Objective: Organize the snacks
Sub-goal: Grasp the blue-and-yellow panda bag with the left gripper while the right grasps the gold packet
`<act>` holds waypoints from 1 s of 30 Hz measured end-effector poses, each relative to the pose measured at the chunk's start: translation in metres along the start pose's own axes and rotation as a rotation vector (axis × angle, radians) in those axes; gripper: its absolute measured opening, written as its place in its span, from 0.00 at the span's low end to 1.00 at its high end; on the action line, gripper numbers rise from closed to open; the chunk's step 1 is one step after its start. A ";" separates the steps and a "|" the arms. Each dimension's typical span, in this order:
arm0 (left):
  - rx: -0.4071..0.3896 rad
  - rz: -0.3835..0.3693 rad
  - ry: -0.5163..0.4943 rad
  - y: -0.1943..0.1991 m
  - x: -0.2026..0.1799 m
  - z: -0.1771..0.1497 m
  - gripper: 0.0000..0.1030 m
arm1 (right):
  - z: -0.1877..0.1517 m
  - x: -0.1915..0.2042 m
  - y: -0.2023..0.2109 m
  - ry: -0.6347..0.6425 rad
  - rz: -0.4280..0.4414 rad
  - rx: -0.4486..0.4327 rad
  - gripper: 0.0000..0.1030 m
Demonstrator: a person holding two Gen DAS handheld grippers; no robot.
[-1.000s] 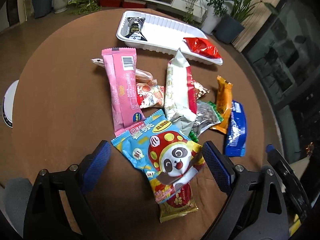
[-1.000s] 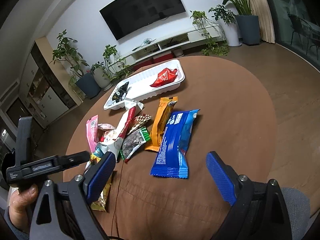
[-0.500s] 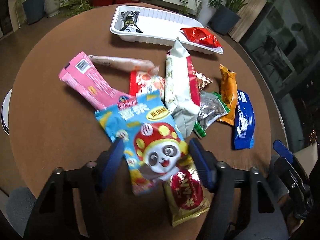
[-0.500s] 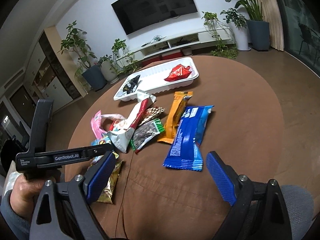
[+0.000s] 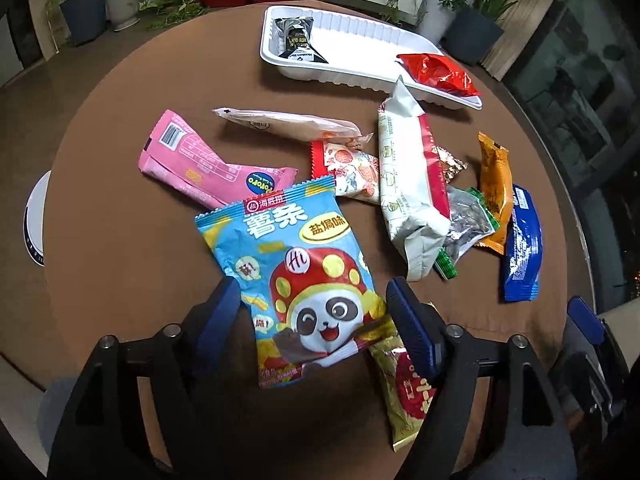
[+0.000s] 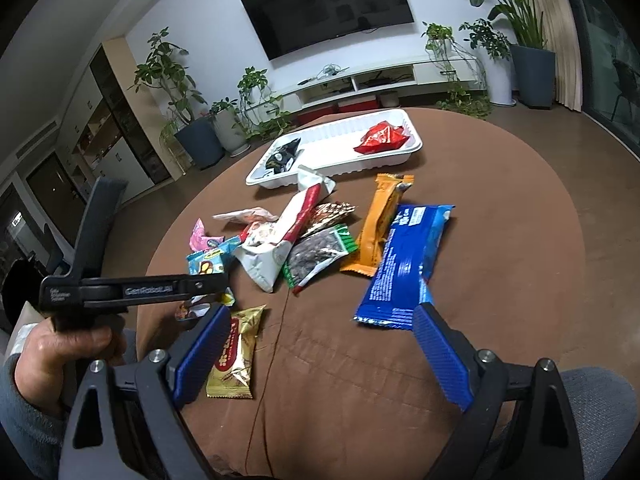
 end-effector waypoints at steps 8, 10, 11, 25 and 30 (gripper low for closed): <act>-0.027 -0.030 0.018 -0.008 0.011 0.002 0.48 | -0.008 0.014 -0.006 0.022 0.020 0.025 0.91; -0.027 -0.040 0.014 -0.007 0.013 0.002 0.43 | -0.010 0.017 -0.008 0.031 0.021 0.029 0.91; -0.030 -0.048 0.011 -0.006 0.013 0.002 0.42 | -0.011 0.019 -0.009 0.032 0.023 0.034 0.91; -0.068 -0.135 -0.008 0.024 0.016 -0.023 0.29 | -0.030 0.036 -0.026 0.060 0.028 0.096 0.91; -0.075 -0.166 0.024 0.037 0.024 -0.039 0.29 | -0.040 0.055 -0.042 0.119 0.035 0.140 0.86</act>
Point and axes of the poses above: each gripper's, at about its wrist camera, not at the fingertips, and y roughly against the way its jaws point, x to its left, z to its top, the point moved 7 cm from there along -y, roughly the way its jaws point, and after that the axes turned 8 degrees about -x, right-handed, at the moved point
